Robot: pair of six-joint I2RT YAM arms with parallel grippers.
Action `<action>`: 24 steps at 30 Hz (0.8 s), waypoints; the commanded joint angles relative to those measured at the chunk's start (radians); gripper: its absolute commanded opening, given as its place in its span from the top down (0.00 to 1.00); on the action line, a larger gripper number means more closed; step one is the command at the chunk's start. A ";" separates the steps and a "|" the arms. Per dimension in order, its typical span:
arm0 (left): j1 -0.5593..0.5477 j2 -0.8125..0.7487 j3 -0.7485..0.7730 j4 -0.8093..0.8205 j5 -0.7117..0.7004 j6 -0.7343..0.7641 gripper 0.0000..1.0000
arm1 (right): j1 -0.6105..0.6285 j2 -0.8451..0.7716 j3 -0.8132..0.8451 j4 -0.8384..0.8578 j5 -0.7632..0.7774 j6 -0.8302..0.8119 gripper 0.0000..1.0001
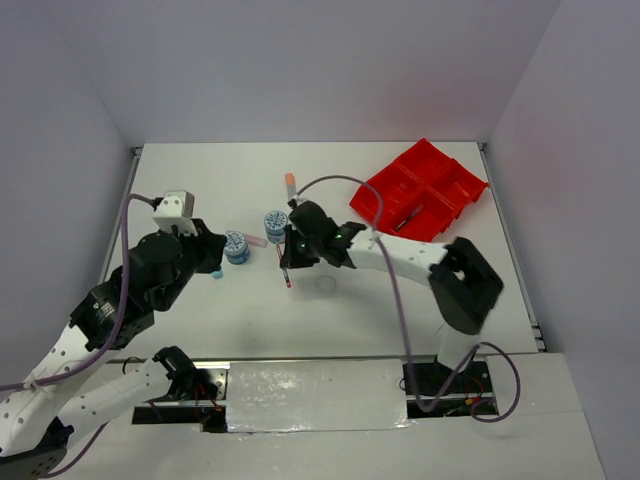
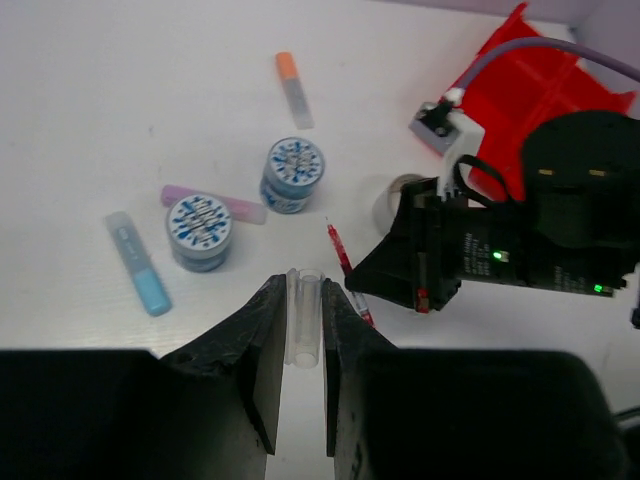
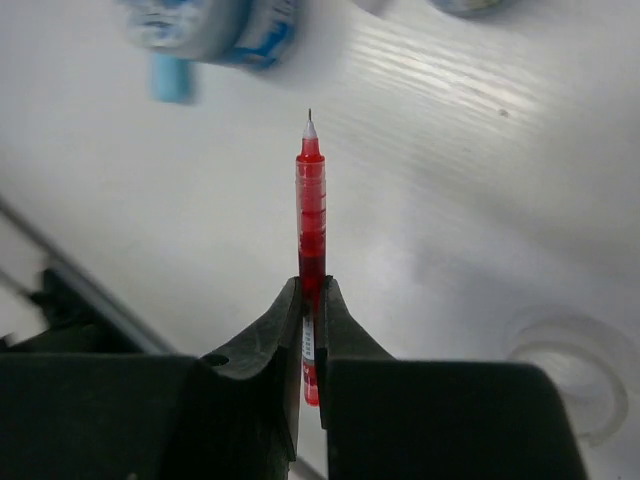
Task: Sort the stationery into containers
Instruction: Pick up the pen from the center of the board, then close the pen cap on the pen.
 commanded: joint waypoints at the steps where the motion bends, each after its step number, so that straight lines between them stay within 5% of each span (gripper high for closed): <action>1: 0.005 -0.046 -0.008 0.158 0.132 -0.026 1.00 | 0.006 -0.282 -0.155 0.245 -0.068 -0.019 1.00; 3: 0.004 -0.085 -0.026 0.245 0.227 -0.040 1.00 | 0.018 -0.542 -0.349 0.381 -0.109 -0.014 1.00; 6: 0.004 -0.112 -0.071 0.357 0.372 -0.068 1.00 | 0.044 -0.723 -0.554 0.474 -0.100 -0.017 1.00; 13: 0.005 -0.112 -0.224 0.745 0.632 -0.157 1.00 | 0.231 -1.100 -0.761 0.561 0.030 -0.039 1.00; 18: 0.004 -0.087 -0.291 1.014 0.712 -0.230 1.00 | 0.369 -1.122 -0.763 0.612 0.148 -0.089 1.00; 24: 0.004 -0.072 -0.328 1.140 0.737 -0.261 1.00 | 0.477 -1.021 -0.656 0.589 0.340 -0.155 1.00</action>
